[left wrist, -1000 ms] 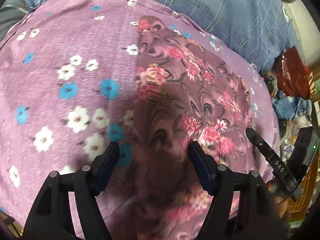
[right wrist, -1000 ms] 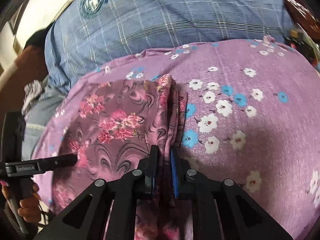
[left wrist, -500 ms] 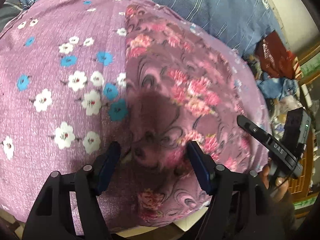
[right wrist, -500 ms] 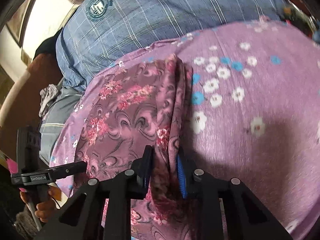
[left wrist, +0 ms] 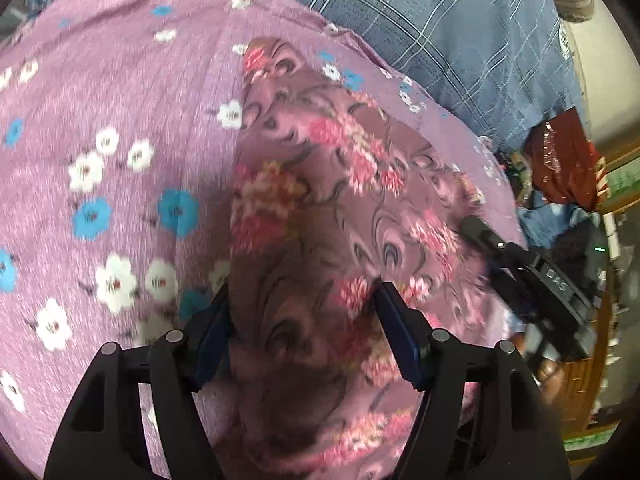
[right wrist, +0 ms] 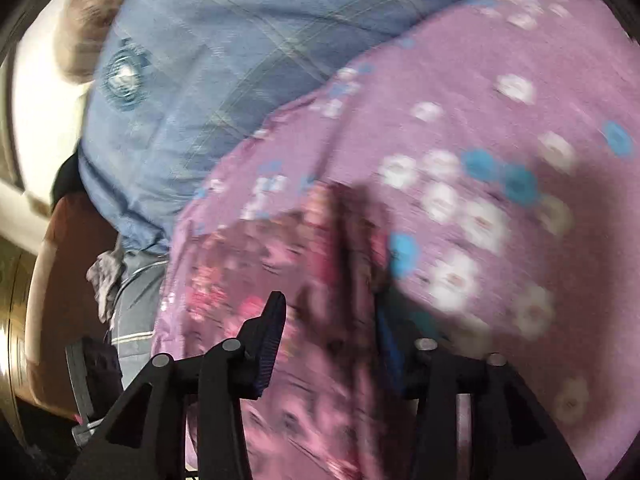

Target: Fold small clothes

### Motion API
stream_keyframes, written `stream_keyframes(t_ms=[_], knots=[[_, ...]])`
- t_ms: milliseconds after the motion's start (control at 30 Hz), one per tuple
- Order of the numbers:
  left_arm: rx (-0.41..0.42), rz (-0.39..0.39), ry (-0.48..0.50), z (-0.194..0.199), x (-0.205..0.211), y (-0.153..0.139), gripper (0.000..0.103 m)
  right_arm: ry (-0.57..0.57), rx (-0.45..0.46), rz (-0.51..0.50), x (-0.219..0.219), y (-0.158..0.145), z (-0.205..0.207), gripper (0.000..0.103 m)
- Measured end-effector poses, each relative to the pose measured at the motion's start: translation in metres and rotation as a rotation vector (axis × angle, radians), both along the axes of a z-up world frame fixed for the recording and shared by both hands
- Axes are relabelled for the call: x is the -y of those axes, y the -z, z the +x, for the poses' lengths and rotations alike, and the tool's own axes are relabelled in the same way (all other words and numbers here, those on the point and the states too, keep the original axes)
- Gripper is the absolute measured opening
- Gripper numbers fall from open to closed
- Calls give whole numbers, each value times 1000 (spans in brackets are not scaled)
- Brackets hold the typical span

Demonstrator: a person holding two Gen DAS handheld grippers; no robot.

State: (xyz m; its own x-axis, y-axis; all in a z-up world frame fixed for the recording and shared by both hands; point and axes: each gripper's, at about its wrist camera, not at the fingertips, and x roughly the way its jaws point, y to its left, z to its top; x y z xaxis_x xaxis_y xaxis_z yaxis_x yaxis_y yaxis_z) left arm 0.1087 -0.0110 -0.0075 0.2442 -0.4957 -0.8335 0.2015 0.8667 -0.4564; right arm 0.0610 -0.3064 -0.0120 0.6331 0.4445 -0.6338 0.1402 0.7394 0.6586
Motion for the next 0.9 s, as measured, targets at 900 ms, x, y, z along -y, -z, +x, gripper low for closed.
stream_keyframes(t_ms=[900], knots=[[207,217,75,-97,-11,-21,76,-117,107,-308,-15,-14,-97,45]])
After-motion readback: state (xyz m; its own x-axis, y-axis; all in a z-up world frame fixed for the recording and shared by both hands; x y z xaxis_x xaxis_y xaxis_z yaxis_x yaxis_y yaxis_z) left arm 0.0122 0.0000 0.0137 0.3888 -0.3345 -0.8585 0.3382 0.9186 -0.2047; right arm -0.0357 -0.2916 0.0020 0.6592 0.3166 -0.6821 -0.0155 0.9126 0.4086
